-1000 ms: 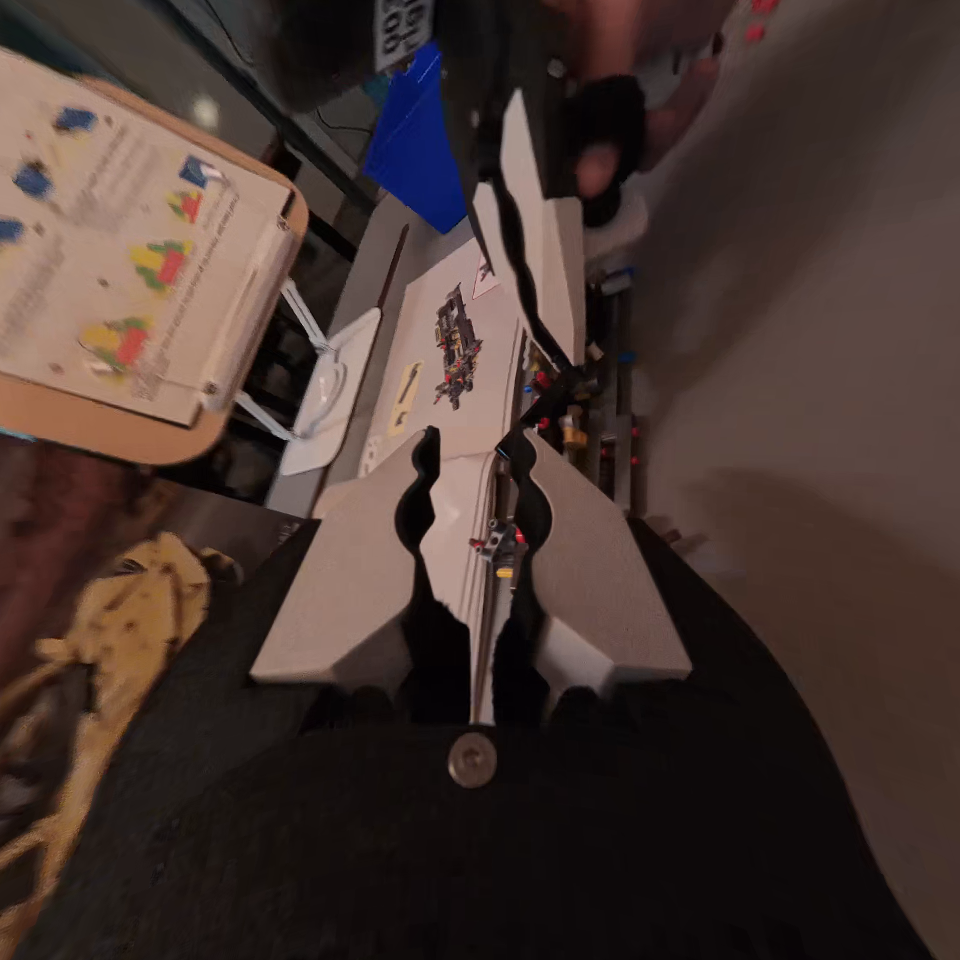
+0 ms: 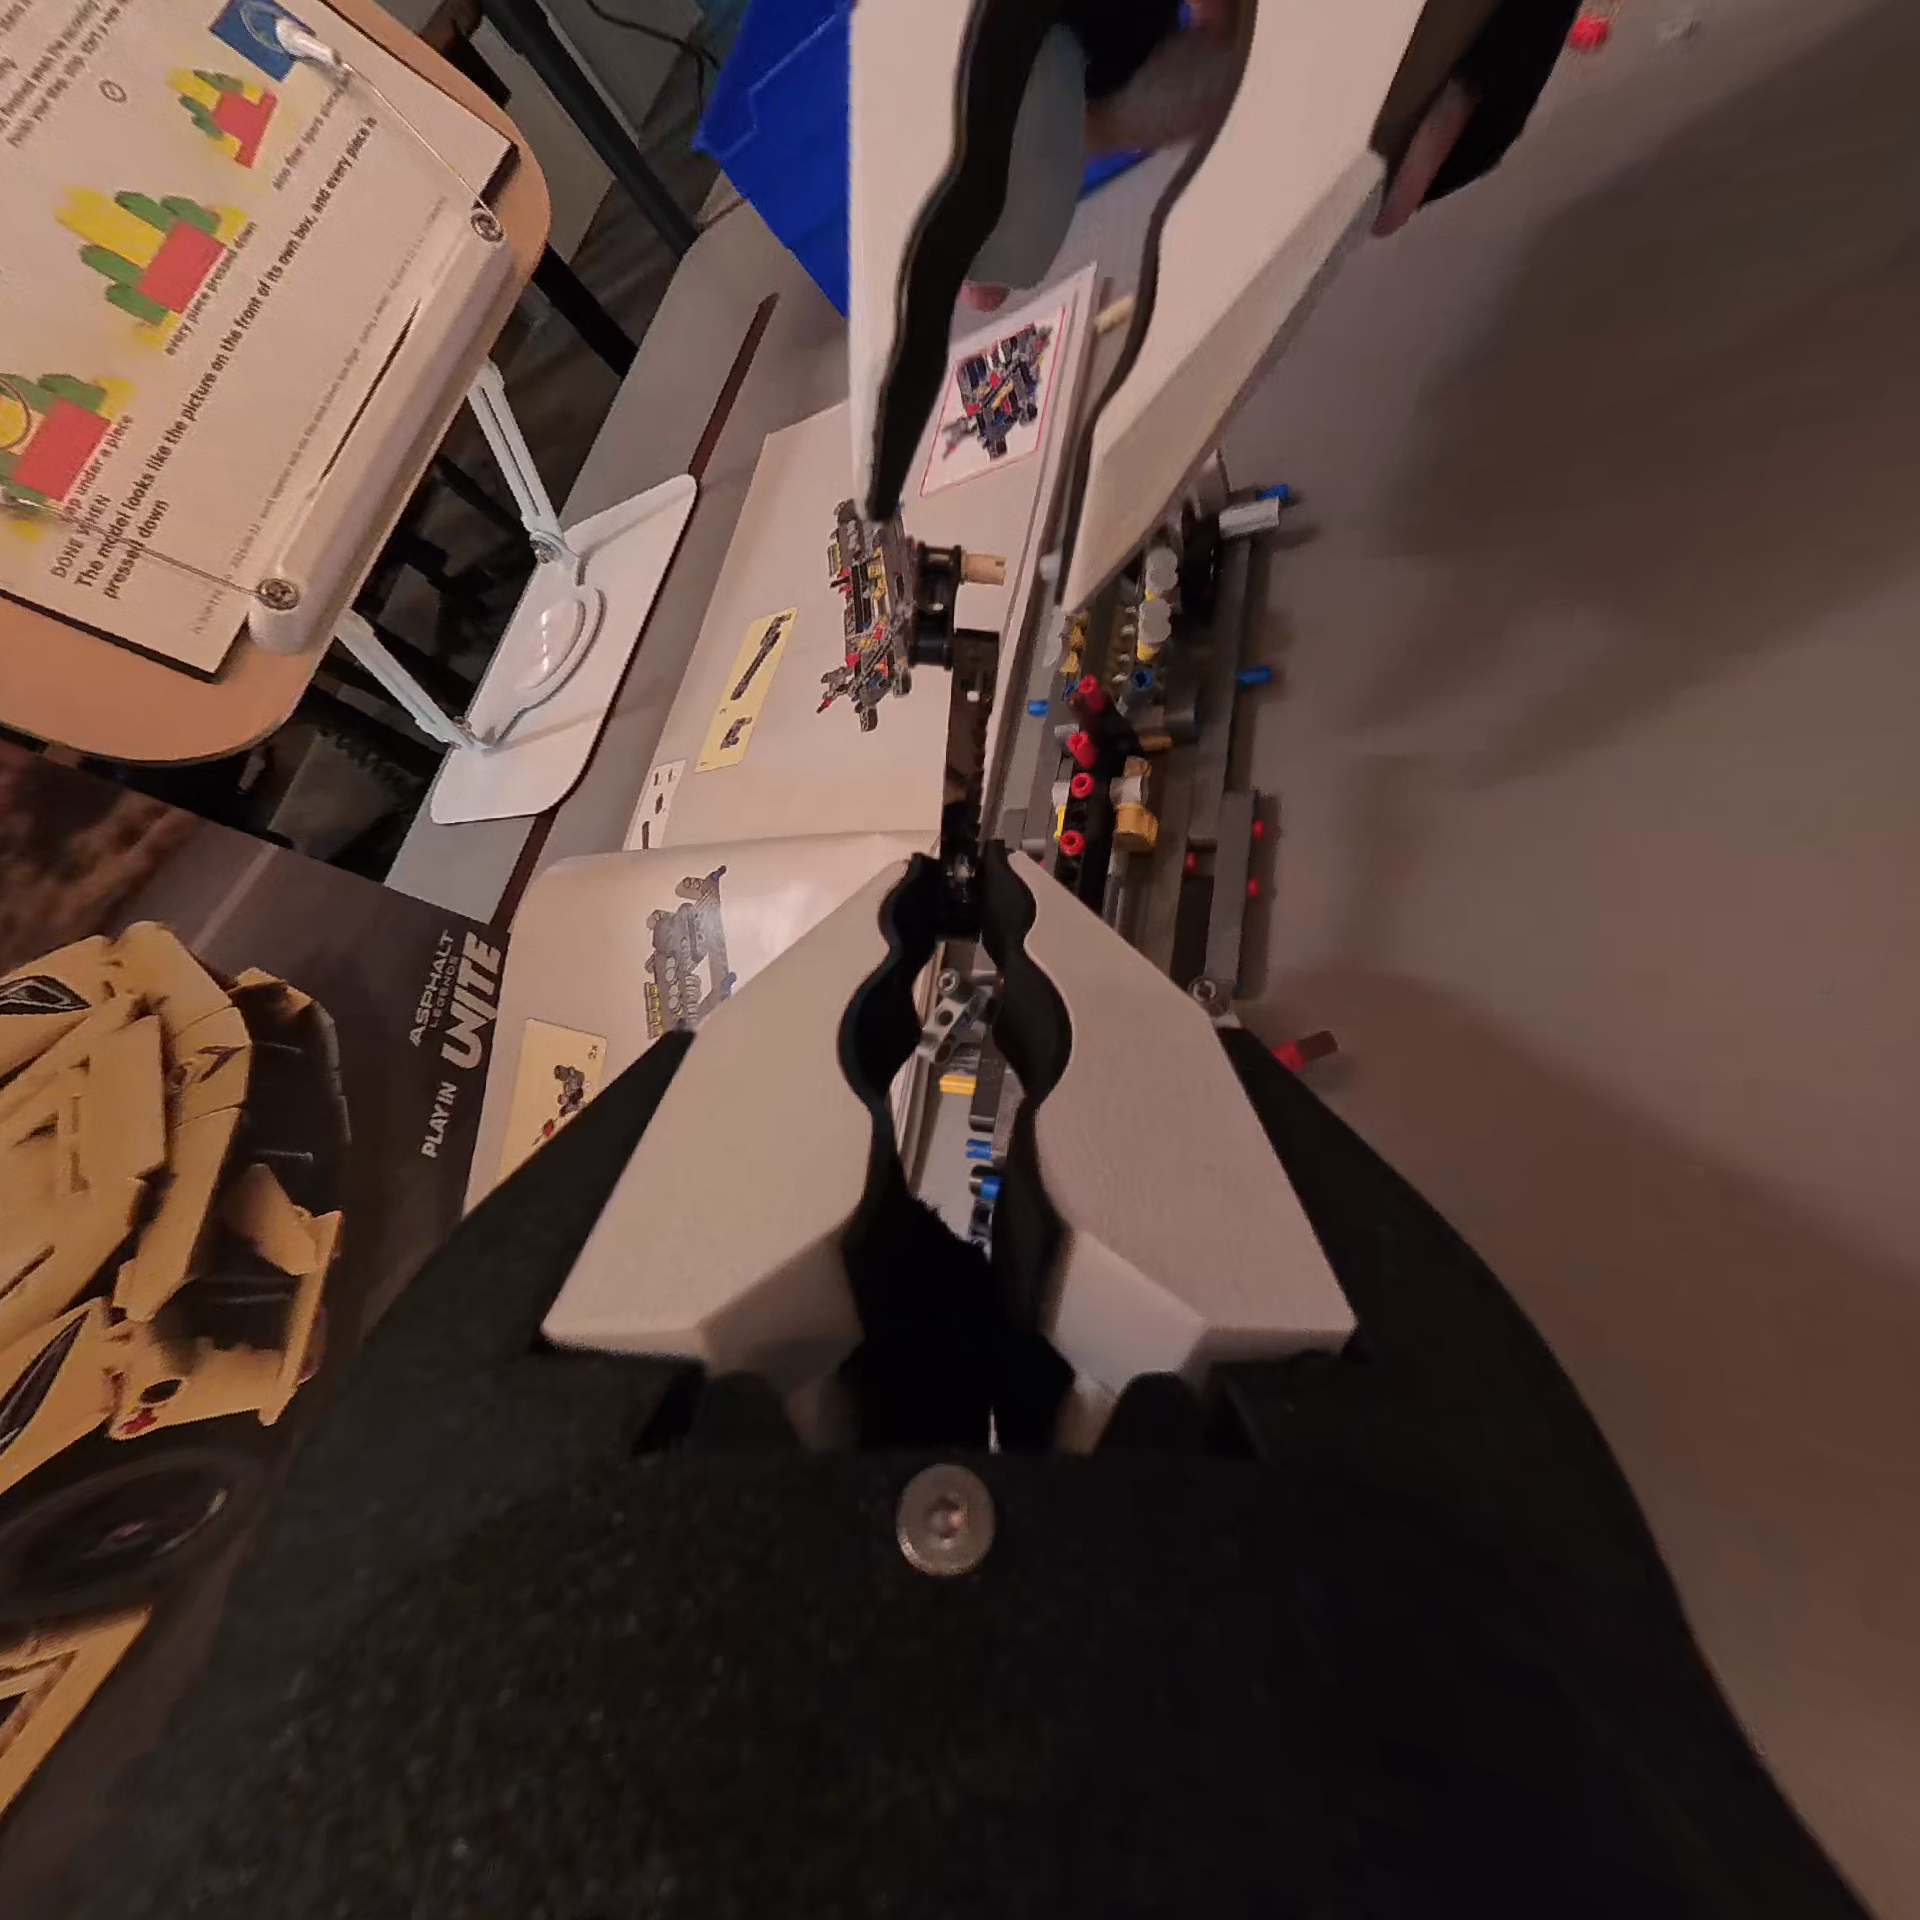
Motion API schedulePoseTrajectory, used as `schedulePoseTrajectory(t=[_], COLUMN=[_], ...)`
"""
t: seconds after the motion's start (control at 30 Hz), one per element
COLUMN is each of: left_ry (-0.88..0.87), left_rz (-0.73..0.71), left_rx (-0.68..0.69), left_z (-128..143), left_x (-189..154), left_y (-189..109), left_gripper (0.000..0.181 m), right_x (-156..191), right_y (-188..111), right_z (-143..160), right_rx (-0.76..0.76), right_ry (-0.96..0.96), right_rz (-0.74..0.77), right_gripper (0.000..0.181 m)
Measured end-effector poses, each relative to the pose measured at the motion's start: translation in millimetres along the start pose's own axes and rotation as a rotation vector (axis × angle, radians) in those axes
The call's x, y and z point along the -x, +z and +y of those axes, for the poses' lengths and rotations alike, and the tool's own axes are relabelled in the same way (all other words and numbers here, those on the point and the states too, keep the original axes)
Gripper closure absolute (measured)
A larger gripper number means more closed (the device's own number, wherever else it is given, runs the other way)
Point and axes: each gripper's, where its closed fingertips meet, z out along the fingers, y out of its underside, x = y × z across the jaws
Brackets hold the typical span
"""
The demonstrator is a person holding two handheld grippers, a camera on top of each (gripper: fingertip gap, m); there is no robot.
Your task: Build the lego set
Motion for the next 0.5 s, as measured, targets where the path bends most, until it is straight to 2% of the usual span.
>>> schedulePoseTrajectory(t=[0.07, 0.2, 0.5], left_ry=[0.062, 0.210, 0.281], left_rz=[-0.027, -0.080, -0.105], left_rx=[0.037, 0.096, 0.119], left_z=[2.7, 5.7, 6.8], left_x=[0.0, -3.4, -4.0], left_y=[0.1, 1.6, 1.8], left_gripper=[0.175, 0.175, 0.175], right_x=[3.7, 6.9, 15.1], right_y=[9.2, 21.1, 25.2], right_z=[8.7, 13.0, 14.6], right_rx=[0.123, 0.204, 0.214], right_ry=[-0.109, -0.257, -0.362], right_rz=[0.041, 0.111, 0.090], right_gripper=[0.144, 0.148, 0.165])
